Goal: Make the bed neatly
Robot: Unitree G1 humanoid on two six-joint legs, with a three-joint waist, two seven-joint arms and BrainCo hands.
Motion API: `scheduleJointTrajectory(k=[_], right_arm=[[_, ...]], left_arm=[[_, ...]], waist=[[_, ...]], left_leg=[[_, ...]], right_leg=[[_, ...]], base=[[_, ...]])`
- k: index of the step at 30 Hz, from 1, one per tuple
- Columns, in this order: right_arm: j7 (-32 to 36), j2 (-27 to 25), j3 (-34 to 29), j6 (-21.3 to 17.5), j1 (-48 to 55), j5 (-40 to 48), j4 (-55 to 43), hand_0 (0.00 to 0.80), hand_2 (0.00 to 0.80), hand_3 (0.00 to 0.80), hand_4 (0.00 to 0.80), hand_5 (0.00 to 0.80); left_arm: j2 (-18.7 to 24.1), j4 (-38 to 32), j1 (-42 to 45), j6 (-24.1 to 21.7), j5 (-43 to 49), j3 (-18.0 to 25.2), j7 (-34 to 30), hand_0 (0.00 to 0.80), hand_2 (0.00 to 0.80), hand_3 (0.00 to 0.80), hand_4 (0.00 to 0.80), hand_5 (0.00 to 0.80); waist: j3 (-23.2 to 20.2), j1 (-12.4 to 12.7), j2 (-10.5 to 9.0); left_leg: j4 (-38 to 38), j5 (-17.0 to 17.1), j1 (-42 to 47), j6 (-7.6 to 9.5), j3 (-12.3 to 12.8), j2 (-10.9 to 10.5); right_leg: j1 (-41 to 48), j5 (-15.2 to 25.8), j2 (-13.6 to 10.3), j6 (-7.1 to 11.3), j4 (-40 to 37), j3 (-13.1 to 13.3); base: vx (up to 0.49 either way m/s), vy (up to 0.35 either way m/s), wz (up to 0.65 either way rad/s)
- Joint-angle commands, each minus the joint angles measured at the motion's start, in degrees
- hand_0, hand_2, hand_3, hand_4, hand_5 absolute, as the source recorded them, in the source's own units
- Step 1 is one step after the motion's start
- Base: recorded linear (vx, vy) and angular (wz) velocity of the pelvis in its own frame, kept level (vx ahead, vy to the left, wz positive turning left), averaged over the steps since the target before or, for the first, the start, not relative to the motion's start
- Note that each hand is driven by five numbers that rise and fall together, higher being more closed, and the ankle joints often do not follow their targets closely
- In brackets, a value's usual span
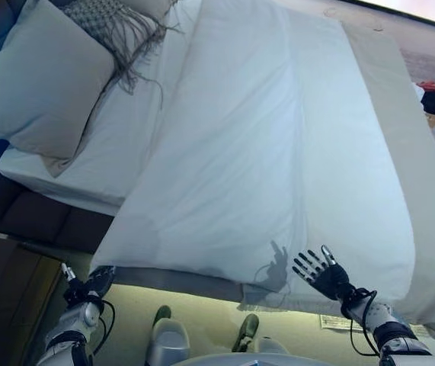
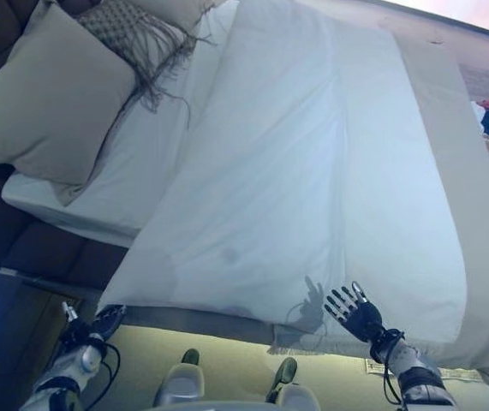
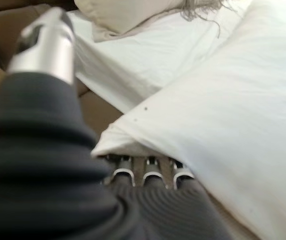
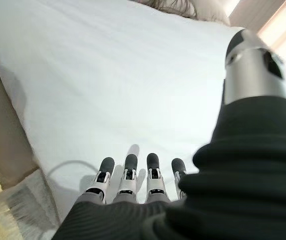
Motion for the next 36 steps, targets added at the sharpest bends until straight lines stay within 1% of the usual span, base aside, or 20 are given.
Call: scheduleJointTrajectory(k=[1,3,5,8,10,12,15,17,18,22,23,25,26,28,29,30,31,33,34,36], right_arm=[[2.17,-3.34,-0.91,-2.41,-0.09,1.35,1.02,0.0,0.0,0.0,0.0,0.0],[1.55,-3.14,-0.34,-1.89,-0.58,2.4,-0.56,0.0,0.0,0.0,0.0,0.0],[1.3,-2.87,0.11,-1.55,-0.4,2.64,-1.75,0.0,0.0,0.0,0.0,0.0],[0.39,-2.73,0.52,-0.37,-0.28,3.18,-3.7,0.0,0.0,0.0,0.0,0.0],[0.62,-2.79,0.37,-0.04,-0.28,2.95,-3.73,0.0,0.0,0.0,0.0,0.0],[0.38,-2.46,0.2,-0.13,-0.48,3.05,-3.64,0.0,0.0,0.0,0.0,0.0],[0.97,-1.71,0.81,-0.85,-0.63,2.93,-3.24,0.0,0.0,0.0,0.0,0.0],[1.16,-1.36,0.95,-1.41,-0.86,2.68,-3.33,0.0,0.0,0.0,0.0,0.0],[1.33,-1.16,1.37,-1.63,-1.23,2.72,-3.56,0.0,0.0,0.0,0.0,0.0],[0.37,-1.06,2.91,-1.99,-3.2,3.34,-5.07,0.0,0.0,0.0,0.0,0.0],[0.18,-1.1,2.98,-2.02,-3.38,3.39,-5.29,0.0,0.0,0.0,0.0,0.0],[-0.53,-0.97,4.04,-2.05,-4.52,3.78,-6.04,0.0,0.0,0.0,0.0,0.0],[-0.9,-0.95,4.26,-1.92,-4.85,3.98,-6.49,0.0,0.0,0.0,0.0,0.0],[-1.35,-0.85,4.78,-1.73,-5.34,4.31,-7.28,0.0,0.0,0.0,0.0,0.0],[-1.35,-0.86,4.92,-1.58,-5.53,4.33,-7.44,0.0,0.0,0.0,0.0,0.0],[-1.43,-0.83,4.97,-1.4,-5.76,4.38,-7.75,0.0,0.0,0.0,0.0,0.0],[-1.46,-0.8,5.08,-1.23,-5.83,4.35,-8.15,0.0,0.0,0.0,0.0,0.0],[-1.55,-0.78,5.3,-0.97,-6.21,4.47,-8.63,0.0,0.0,0.0,0.0,0.0],[-1.65,-0.74,5.42,-0.94,-6.22,4.55,-8.76,0.0,0.0,0.0,0.0,0.0],[-2.09,-0.65,5.4,-0.71,-6.72,4.98,-8.84,0.0,0.0,0.0,0.0,0.0]], left_arm=[[29.59,5.22,18.48,-13.71,-4.29,18.63,0.69,0.0,0.0,0.0,0.0,0.0],[29.85,6.83,19.38,-12.74,-4.34,19.32,1.48,0.0,0.0,0.0,0.0,0.0],[29.98,8.47,20.6,-11.49,-3.99,20.1,2.28,0.0,0.0,0.0,0.0,0.0],[29.42,10.68,21.75,-9.7,-3.5,20.21,-0.02,0.0,0.0,0.0,0.0,0.0],[28.44,11.3,21.98,-9.47,-3.1,19.39,-0.84,0.0,0.0,0.0,0.0,0.0],[27.47,11.09,22.0,-8.06,-0.92,18.96,-3.78,0.0,0.0,0.0,0.0,0.0],[25.6,9.54,20.01,-5.42,1.68,15.48,-9.19,0.0,0.0,0.0,0.0,0.0],[24.39,8.61,18.56,-4.46,2.57,13.47,-11.41,0.0,0.0,0.0,0.0,0.0],[23.4,7.23,17.46,-3.78,3.15,11.77,-12.24,0.0,0.0,0.0,0.0,0.0],[19.57,3.75,14.17,-1.34,4.75,4.91,-14.46,0.0,0.0,0.0,0.0,0.0],[19.18,3.64,13.8,-1.18,5.03,4.16,-14.55,0.0,0.0,0.0,0.0,0.0],[17.69,3.44,12.55,-1.13,4.87,0.79,-14.17,0.0,0.0,0.0,0.0,0.0],[17.23,3.4,12.19,-0.86,4.78,-0.1,-14.25,0.0,0.0,0.0,0.0,0.0],[15.91,3.52,12.01,-0.18,4.56,-2.08,-14.52,0.0,0.0,0.0,0.0,0.0],[15.27,3.75,12.16,-0.16,4.52,-2.74,-14.8,0.0,0.0,0.0,0.0,0.0],[14.4,3.99,12.16,-0.35,4.25,-3.7,-15.14,0.0,0.0,0.0,0.0,0.0],[13.43,4.08,12.42,-0.29,4.47,-4.35,-15.21,0.0,0.0,0.0,0.0,0.0],[11.93,4.8,12.6,-0.65,4.38,-5.55,-15.12,0.0,0.0,0.0,0.0,0.0],[11.56,4.89,12.67,-0.78,3.7,-5.77,-14.78,0.0,0.0,0.0,0.0,0.0],[9.99,5.54,13.42,-1.11,3.67,-6.43,-16.04,0.0,0.0,0.0,0.0,0.0]], waist=[[0.06,10.04,0.44],[0.36,10.12,-0.13],[0.37,10.15,-0.27],[0.48,9.7,-1.02],[0.57,9.64,-1.3],[0.83,9.77,-1.63],[1.59,9.82,-2.13],[2.27,9.81,-2.47],[2.86,9.88,-2.69],[5.22,9.81,-3.85],[5.42,9.82,-3.92],[6.51,9.69,-4.41],[6.84,9.55,-4.74],[7.55,9.4,-5.31],[7.75,9.51,-5.27],[8.03,9.42,-5.66],[8.22,9.53,-5.78],[8.52,9.43,-6.3],[8.56,9.52,-6.17],[8.87,9.68,-6.48]], left_leg=[[2.02,-0.45,-3.65,2.61,-0.94,-2.35],[2.27,-0.12,-4.2,2.74,-0.96,-2.6],[2.8,-0.94,-4.02,2.72,-0.83,-2.4],[3.47,-0.88,-4.25,2.95,-0.62,-2.56],[3.87,-1.17,-4.24,2.95,-0.53,-2.31],[4.4,-1.47,-4.43,2.83,-0.78,-2.18],[5.79,-2.38,-4.99,2.6,-0.92,-1.56],[6.47,-2.02,-5.96,2.58,-1.14,-1.74],[7.15,-2.61,-6.35,2.39,-1.27,-1.36],[9.5,-2.54,-8.96,2.12,-1.86,-1.19],[9.81,-2.55,-9.34,2.11,-1.94,-1.18],[11.85,-3.41,-10.49,1.99,-2.15,-0.57],[12.39,-3.1,-11.11,2.04,-2.23,-0.68],[14.01,-3.5,-12.02,2.13,-2.4,-0.36],[14.87,-4.32,-12.06,2.09,-2.4,0.09],[15.31,-4.01,-12.48,2.21,-2.5,-0.03],[16.13,-4.75,-12.49,2.19,-2.53,0.34],[16.64,-4.5,-12.78,2.32,-2.54,0.46],[16.95,-5.06,-12.58,2.27,-2.5,0.78],[17.58,-5.29,-12.63,2.22,-2.68,1.0]], right_leg=[[-0.29,0.92,-11.22,6.8,5.82,1.45],[-0.83,1.58,-11.54,6.78,5.81,1.21],[-0.82,1.29,-11.29,6.87,6.0,1.4],[-1.21,1.7,-11.65,6.81,6.47,1.53],[-1.35,1.61,-11.74,6.76,6.9,1.61],[-1.58,1.62,-11.71,6.75,7.24,1.84],[-1.71,0.85,-11.42,6.7,8.52,1.91],[-2.36,0.97,-11.62,6.6,9.08,1.88],[-2.54,0.37,-11.26,6.6,9.63,2.05],[-4.38,0.12,-11.0,6.12,11.11,2.53],[-4.75,0.02,-11.02,6.08,11.44,2.55],[-5.97,-0.72,-10.74,5.93,13.29,2.99],[-6.52,-0.5,-10.91,5.75,13.66,3.05],[-7.41,-0.86,-10.95,5.55,15.11,3.26],[-7.57,-1.54,-10.69,5.56,15.98,3.52],[-7.89,-1.41,-10.82,5.43,16.33,3.61],[-7.97,-2.04,-10.57,5.44,17.1,3.78],[-8.35,-2.12,-10.63,5.29,17.73,3.78],[-8.29,-2.64,-10.44,5.35,18.17,3.87],[-8.65,-3.02,-10.26,5.24,19.04,3.97]], base=[[-0.052,-0.039,0.05],[-0.052,-0.022,0.04],[-0.004,-0.006,0.02],[-0.01,0.002,-0.01],[0.0,0.0,0.0],[0.009,-0.02,0.01],[-0.011,-0.055,0.01],[-0.066,-0.045,0.11],[-0.101,-0.05,0.25],[-0.125,-0.041,0.34],[-0.137,-0.027,0.39],[-0.098,-0.033,0.4],[-0.068,-0.026,0.3],[-0.047,-0.041,0.19],[-0.027,-0.054,0.1],[0.009,-0.058,0.01],[-0.005,-0.055,0.0],[-0.002,-0.048,0.09],[0.001,-0.053,0.16],[0.011,-0.061,0.16]])
